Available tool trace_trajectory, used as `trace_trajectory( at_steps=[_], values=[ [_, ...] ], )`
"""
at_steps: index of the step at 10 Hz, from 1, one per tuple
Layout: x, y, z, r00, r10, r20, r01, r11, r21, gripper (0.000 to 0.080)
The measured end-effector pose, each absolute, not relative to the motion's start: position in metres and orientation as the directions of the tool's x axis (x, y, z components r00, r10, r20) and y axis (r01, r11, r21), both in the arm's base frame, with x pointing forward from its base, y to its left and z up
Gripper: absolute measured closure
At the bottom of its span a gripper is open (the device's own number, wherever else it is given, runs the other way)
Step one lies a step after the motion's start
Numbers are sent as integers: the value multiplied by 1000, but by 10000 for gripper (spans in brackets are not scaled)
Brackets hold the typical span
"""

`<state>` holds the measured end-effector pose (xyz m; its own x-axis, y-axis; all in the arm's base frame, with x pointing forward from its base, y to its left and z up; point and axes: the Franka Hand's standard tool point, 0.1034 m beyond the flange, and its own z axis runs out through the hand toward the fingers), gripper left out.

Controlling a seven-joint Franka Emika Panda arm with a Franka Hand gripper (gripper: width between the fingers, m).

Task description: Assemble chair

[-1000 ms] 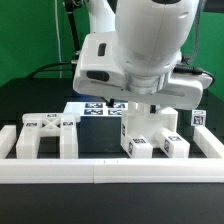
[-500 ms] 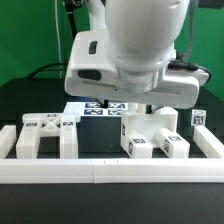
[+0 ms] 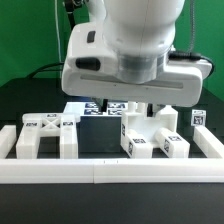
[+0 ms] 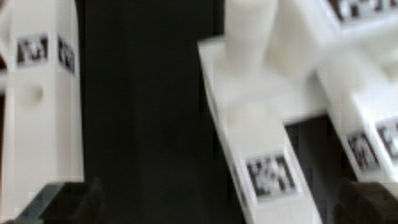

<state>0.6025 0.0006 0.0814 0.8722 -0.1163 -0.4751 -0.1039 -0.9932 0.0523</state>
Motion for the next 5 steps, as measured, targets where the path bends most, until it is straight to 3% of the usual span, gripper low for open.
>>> trace_trajectory(
  at_steps=[2,5],
  values=[
    [616,-7,80,947,-65,-316,-61,-998,22,150],
    [631,-27,94,994,-22,-107,-21,-1000,13,150]
  ],
)
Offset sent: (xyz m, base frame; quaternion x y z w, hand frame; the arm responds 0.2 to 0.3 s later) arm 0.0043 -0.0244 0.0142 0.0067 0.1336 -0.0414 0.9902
